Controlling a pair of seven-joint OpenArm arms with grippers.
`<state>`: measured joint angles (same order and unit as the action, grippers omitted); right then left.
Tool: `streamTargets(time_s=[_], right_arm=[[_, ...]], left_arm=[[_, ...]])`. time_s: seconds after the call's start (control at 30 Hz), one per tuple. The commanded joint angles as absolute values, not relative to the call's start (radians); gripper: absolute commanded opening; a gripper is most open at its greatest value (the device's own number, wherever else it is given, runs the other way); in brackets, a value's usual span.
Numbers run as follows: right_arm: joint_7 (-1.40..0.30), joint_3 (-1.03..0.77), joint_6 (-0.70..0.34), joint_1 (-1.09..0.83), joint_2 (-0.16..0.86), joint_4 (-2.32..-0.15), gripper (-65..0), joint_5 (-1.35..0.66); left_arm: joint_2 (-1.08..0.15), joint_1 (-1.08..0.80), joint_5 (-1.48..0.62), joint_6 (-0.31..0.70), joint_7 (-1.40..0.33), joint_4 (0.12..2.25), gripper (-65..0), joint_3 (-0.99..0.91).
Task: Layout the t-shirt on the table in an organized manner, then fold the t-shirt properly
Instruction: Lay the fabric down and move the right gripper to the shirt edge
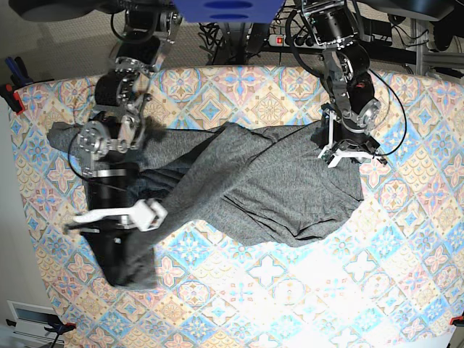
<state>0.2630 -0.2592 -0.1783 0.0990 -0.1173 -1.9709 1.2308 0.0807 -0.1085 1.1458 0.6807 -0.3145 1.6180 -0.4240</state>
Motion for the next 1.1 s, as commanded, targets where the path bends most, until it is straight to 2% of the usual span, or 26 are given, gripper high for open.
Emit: streamTargets(time_s=[0.0,0.23,0.57,0.77,1.07], right_arm=[[0.28,-0.272,-0.153,0.11,-0.116,-1.988,-65.0,1.219],[0.28,-0.349,-0.153,0.025,-0.116,-1.988,-65.0,1.208],[0.278,-0.346,-0.151,-0.16,-0.122,-1.94,-65.0,1.133],[0.277,-0.357,-0.151,-0.205,-0.122,-1.893,-65.0,1.121],[0.277,-0.472,-0.153,-0.234,-0.122,-1.807,-65.0,1.033]], left_arm=[[0.081,-0.113,1.153,0.698,-0.341,1.616,-45.7,-0.426],[0.081,-0.113,1.153,0.698,-0.34,1.616,-45.7,-0.426],[0.081,-0.113,1.153,0.698,-0.338,1.616,-45.7,-0.426],[0.081,-0.113,1.158,0.698,-0.34,1.616,-45.8,-0.426],[0.081,-0.113,1.159,0.698,-0.34,1.618,-45.8,-0.426]])
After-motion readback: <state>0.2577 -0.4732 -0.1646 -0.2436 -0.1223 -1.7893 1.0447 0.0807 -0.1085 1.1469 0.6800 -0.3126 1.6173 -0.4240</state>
